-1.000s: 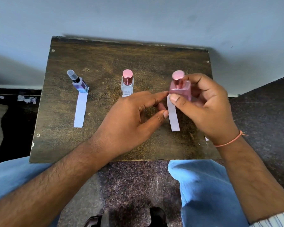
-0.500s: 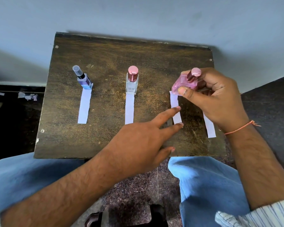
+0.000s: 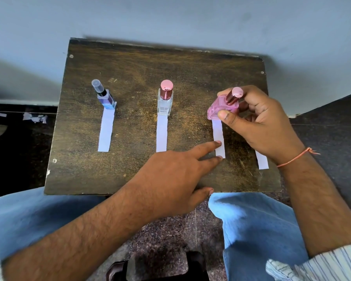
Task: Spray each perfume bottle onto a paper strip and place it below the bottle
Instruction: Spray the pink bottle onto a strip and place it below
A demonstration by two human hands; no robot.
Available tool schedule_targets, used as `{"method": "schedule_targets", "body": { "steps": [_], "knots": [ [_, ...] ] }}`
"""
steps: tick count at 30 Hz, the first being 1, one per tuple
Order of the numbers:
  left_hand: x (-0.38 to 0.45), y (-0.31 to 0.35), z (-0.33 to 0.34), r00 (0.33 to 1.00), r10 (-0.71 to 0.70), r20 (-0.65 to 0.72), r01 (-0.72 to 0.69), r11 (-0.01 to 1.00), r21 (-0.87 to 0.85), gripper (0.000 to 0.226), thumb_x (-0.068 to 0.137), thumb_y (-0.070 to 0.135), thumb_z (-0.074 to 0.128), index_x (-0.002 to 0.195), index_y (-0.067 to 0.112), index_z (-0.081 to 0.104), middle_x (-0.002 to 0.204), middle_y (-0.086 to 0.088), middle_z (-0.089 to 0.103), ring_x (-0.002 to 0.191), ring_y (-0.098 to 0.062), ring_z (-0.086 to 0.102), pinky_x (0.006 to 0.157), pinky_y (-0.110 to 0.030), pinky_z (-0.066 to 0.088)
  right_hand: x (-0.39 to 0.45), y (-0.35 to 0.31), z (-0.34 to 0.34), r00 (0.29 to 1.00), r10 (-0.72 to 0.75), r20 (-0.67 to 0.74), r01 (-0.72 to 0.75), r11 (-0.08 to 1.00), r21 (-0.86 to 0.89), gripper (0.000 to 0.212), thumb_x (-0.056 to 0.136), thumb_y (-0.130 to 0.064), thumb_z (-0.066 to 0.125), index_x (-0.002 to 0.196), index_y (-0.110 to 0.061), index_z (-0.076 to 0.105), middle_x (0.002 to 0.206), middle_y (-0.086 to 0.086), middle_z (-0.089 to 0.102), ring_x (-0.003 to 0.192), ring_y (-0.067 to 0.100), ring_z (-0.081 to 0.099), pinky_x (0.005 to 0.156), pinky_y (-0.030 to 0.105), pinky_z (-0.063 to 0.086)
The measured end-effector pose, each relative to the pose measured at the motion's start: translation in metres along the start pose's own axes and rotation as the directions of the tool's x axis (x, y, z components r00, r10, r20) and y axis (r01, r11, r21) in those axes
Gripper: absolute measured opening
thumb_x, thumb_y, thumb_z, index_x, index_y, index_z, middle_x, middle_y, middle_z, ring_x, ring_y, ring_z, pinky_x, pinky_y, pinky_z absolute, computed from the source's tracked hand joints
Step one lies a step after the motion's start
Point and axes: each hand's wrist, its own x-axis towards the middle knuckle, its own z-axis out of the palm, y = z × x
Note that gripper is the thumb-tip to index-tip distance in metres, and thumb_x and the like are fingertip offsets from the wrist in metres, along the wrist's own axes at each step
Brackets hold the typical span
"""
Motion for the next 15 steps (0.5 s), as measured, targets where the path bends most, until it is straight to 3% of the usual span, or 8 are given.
{"method": "schedule_targets", "body": {
  "steps": [4,8,12,15],
  "knots": [
    [0.0004,0.0004,0.0004,1.0,0.003,0.003,-0.003,1.0,0.004,0.074,0.105,0.064,0.046,0.169,0.042,0.017,0.178,0.027,-0.011,0.124,-0.016,0.07,0.089,-0.044,0.065,-0.0013,0.0013,0.0002,1.0,-0.009,0.013,0.009,1.0,-0.005,0.032,0.099,-0.023,0.078,0.128,-0.03,0.069,0.13,0.009,0.072,0.094,0.034,0.066,0.069,0.036,0.05],
    [0.0006,0.0011,-0.0002,1.0,0.001,0.008,-0.001,1.0,0.005,0.073,0.106,0.062,0.046,0.169,0.043,0.016,0.178,0.027,-0.012,0.12,-0.016,0.071,0.086,-0.043,0.066,-0.0024,0.0021,0.0016,1.0,-0.013,0.017,0.013,1.0,-0.021,0.036,0.101,-0.016,0.078,0.131,-0.031,0.067,0.133,0.003,0.07,0.087,0.016,0.058,0.079,0.019,0.047],
    [0.0012,0.0026,-0.0017,1.0,0.004,0.0,-0.004,1.0,0.0,0.069,0.107,0.06,0.044,0.168,0.044,0.017,0.178,0.027,-0.009,0.12,-0.014,0.07,0.086,-0.042,0.066,-0.0052,0.0032,0.0013,1.0,0.0,0.006,0.0,1.0,-0.008,0.054,0.097,-0.016,0.081,0.145,-0.034,0.062,0.134,-0.009,0.066,0.087,0.019,0.058,0.075,0.022,0.048],
    [0.001,0.0031,-0.0027,0.999,0.003,-0.042,-0.004,1.0,-0.016,0.064,0.107,0.059,0.043,0.167,0.044,0.022,0.177,0.029,-0.001,0.119,-0.011,0.07,0.083,-0.037,0.064,-0.0081,0.0063,-0.0062,0.999,0.022,-0.044,-0.022,1.0,-0.004,0.075,0.09,-0.012,0.085,0.154,-0.037,0.053,0.136,-0.007,0.063,0.086,0.025,0.055,0.068,0.028,0.047]
  ]
}}
